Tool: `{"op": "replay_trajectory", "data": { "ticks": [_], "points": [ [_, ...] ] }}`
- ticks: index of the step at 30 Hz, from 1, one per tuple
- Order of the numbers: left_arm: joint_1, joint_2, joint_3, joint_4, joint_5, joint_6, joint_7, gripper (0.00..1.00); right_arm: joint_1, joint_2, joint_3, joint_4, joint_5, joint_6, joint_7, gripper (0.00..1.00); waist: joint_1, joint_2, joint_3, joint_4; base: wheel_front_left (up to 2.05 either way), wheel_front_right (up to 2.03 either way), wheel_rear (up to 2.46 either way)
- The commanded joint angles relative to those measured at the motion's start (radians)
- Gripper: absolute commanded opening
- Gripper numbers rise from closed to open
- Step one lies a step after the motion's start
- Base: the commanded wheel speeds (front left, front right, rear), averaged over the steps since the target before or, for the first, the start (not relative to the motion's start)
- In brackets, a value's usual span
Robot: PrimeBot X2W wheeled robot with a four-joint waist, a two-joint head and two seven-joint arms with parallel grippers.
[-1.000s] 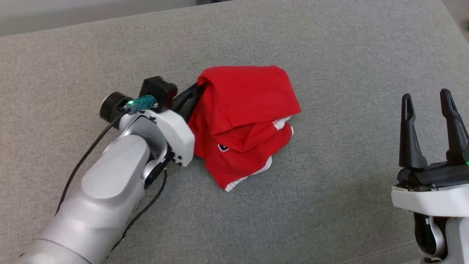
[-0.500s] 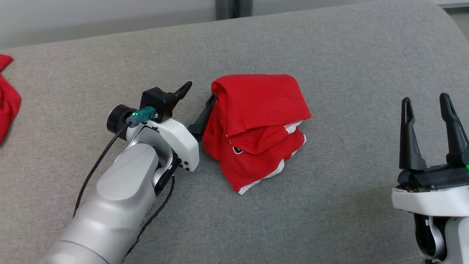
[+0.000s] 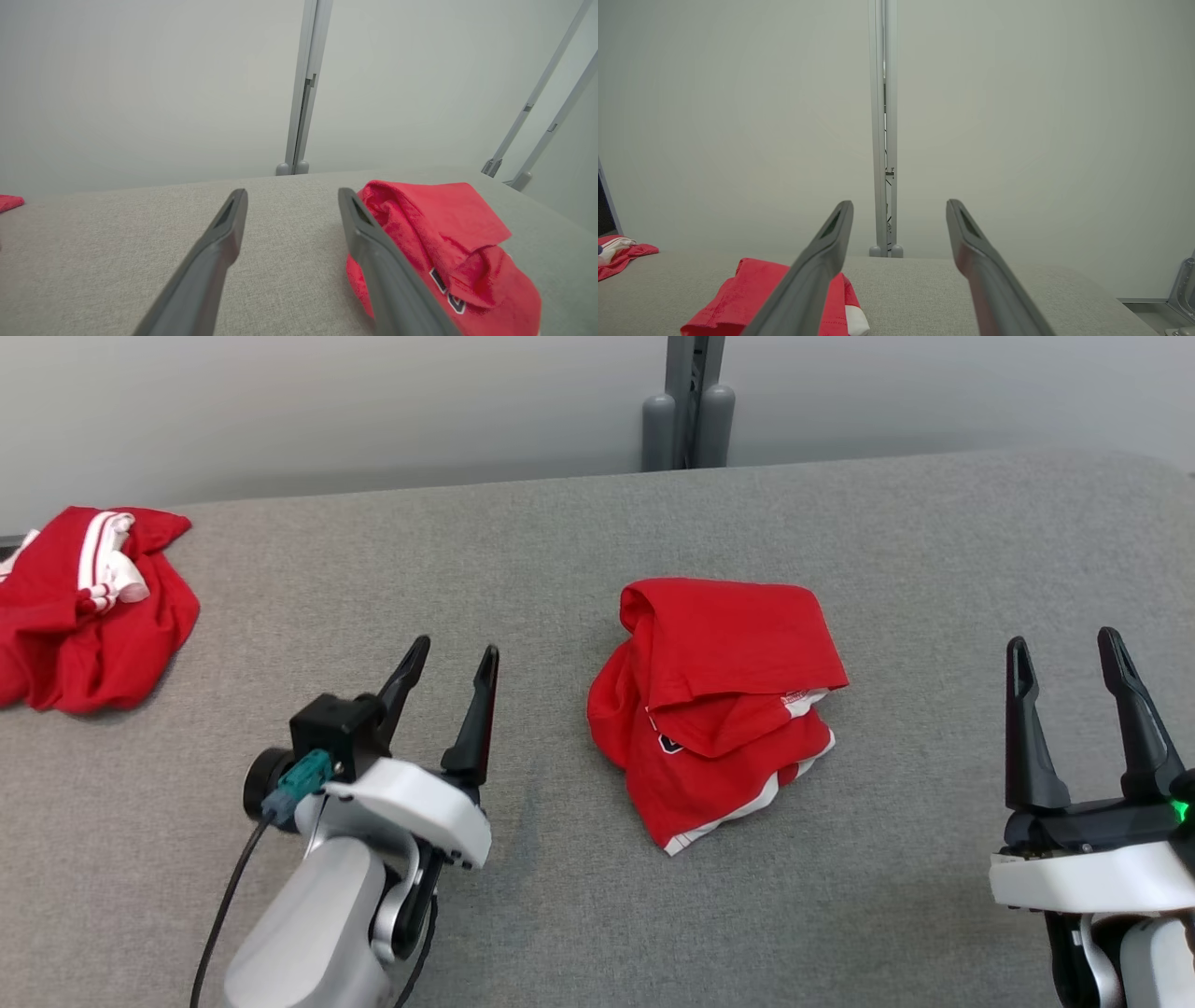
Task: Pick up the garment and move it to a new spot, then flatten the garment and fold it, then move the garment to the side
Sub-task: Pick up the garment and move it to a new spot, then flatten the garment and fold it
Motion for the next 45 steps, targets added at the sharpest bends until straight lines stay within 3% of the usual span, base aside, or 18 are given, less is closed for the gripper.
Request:
{"op": "replay_trajectory", "data": {
  "ticks": [1,10,21,45],
  "points": [
    [0.045,0.006,0.025,-0.028,0.020,0.011,0.000,1.00,0.012,-0.004,-0.002,0.005,0.001,0.000,-0.005,1.00,0.0000,0.0000,-0.024,0.023,0.00,0.00,0.00],
    [0.279,-0.008,0.209,-0.236,0.122,0.070,0.000,1.00,0.049,-0.004,0.014,0.030,0.007,0.000,-0.005,1.00,0.0000,0.0000,-0.057,0.049,0.00,0.00,0.00],
    [0.474,-0.051,0.342,-0.384,0.202,0.070,0.000,1.00,0.094,-0.004,0.034,0.067,0.032,0.000,-0.005,1.00,0.0000,0.0000,-0.081,0.051,0.00,0.00,0.00],
    [0.504,-0.069,0.388,-0.354,0.233,0.039,0.000,1.00,0.096,-0.004,0.025,0.119,0.033,0.000,-0.005,1.00,0.0000,0.0000,-0.101,0.065,0.00,0.00,0.00]
  ]
}}
